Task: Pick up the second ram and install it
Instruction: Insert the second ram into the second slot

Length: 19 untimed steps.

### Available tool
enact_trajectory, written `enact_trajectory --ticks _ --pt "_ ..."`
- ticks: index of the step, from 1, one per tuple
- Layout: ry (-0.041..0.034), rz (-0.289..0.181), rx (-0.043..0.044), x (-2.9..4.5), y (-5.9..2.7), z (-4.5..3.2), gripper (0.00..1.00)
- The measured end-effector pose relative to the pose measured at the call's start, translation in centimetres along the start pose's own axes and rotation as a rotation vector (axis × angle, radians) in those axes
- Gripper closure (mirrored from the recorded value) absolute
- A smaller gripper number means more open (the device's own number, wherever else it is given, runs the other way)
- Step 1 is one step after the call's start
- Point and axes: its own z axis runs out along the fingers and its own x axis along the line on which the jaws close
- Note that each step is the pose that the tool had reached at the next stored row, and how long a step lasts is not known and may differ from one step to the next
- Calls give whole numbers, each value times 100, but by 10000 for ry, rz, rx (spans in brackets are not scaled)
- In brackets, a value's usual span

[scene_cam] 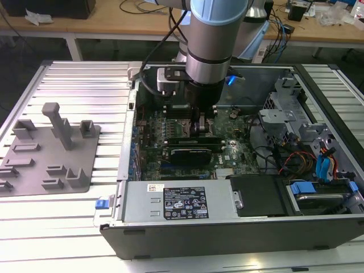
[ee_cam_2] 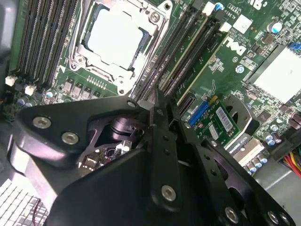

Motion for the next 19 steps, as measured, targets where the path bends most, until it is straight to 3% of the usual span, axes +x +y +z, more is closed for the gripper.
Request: enact_trajectory --ticks 6,7,19 --pt "0 -1 1 -25 -60 4 84" --pt "0 -2 1 -25 -60 4 92" --pt "0 -3 1 -26 -131 3 92"
